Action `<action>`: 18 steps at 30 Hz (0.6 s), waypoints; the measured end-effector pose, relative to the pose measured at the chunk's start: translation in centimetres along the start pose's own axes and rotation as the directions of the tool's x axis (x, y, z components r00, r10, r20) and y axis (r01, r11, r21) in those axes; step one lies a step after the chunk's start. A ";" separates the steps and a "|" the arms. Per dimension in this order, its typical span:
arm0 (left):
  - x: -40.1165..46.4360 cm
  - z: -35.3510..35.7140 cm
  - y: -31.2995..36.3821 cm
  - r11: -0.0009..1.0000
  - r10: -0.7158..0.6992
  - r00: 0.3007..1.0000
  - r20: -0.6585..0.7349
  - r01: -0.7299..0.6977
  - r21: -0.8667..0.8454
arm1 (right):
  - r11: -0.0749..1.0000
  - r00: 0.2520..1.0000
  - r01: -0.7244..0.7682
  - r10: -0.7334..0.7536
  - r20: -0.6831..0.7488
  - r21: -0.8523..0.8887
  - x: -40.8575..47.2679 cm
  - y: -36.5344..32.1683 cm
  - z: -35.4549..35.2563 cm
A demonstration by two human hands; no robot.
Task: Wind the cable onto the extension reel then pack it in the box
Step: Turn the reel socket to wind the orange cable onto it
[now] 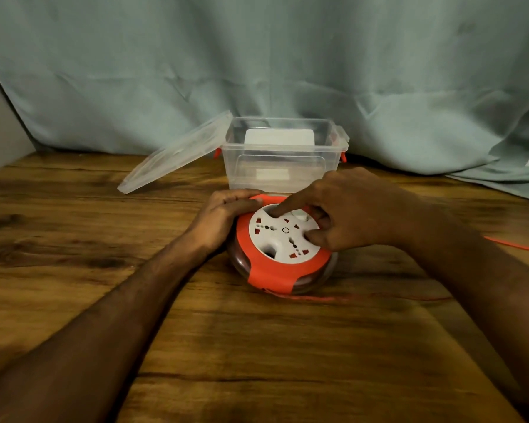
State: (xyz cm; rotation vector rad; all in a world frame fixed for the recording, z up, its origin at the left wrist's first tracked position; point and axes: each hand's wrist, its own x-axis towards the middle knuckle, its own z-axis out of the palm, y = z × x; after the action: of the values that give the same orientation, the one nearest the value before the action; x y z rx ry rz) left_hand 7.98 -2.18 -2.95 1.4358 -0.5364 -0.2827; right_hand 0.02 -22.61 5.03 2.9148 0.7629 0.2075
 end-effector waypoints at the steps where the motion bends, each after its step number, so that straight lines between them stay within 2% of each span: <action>1: 0.0 0.1 0.0 1.000 0.000 1.000 -0.001 0.000 -0.006 | 1.000 1.000 -0.002 0.002 -0.008 0.000 -0.1 0.1 0.0; 18: -0.2 0.0 0.3 0.996 0.032 0.999 -0.004 -0.032 0.085 | 0.992 0.994 -0.100 0.102 0.026 -0.070 0.2 -0.3 0.4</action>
State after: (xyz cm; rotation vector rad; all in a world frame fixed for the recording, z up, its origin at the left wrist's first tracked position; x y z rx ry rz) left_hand 7.77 -2.06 -2.66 1.5084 -0.5724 -0.2329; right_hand 0.11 -22.28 4.59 2.8869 0.5918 0.1963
